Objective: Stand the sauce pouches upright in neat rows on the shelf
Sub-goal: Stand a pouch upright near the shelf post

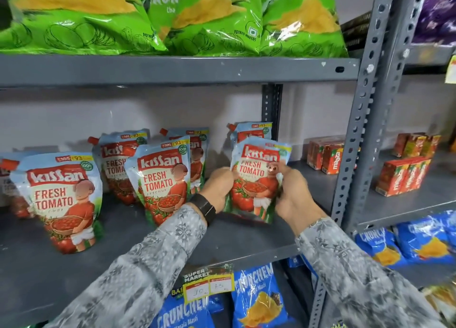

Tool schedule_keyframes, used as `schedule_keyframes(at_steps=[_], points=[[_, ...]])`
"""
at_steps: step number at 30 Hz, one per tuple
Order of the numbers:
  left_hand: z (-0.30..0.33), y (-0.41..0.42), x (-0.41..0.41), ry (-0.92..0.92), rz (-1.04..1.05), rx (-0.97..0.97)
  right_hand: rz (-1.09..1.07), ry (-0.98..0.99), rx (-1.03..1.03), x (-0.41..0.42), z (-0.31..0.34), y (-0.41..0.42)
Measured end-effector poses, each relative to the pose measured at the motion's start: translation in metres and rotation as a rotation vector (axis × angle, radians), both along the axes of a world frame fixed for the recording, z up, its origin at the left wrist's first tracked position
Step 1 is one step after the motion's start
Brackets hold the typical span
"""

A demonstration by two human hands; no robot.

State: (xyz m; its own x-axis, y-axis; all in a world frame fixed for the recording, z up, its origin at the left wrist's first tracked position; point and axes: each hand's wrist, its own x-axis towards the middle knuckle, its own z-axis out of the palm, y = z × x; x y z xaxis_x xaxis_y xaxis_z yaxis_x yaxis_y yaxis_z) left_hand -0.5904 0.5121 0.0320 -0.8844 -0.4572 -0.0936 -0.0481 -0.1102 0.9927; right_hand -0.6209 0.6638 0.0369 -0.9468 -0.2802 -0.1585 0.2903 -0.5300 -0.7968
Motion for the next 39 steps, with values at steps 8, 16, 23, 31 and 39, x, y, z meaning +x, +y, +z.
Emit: schedule_keyframes(at_steps=[8,16,23,31,39], points=[[-0.006,-0.011,0.006,0.366,0.136,-0.185,-0.048,0.261,-0.061,-0.014,0.006,-0.046],[-0.058,-0.01,0.01,0.387,0.112,-0.079,0.024,0.286,0.015,-0.03,-0.032,-0.042],[-0.051,-0.012,0.01,0.309,0.126,0.058,0.031,0.398,0.17,-0.036,-0.053,-0.028],[-0.058,0.017,-0.014,0.3,0.168,0.196,0.194,0.396,0.093,-0.042,-0.069,-0.026],[-0.06,0.058,-0.042,0.296,0.1,0.179,0.137,0.377,0.058,-0.08,-0.07,0.006]])
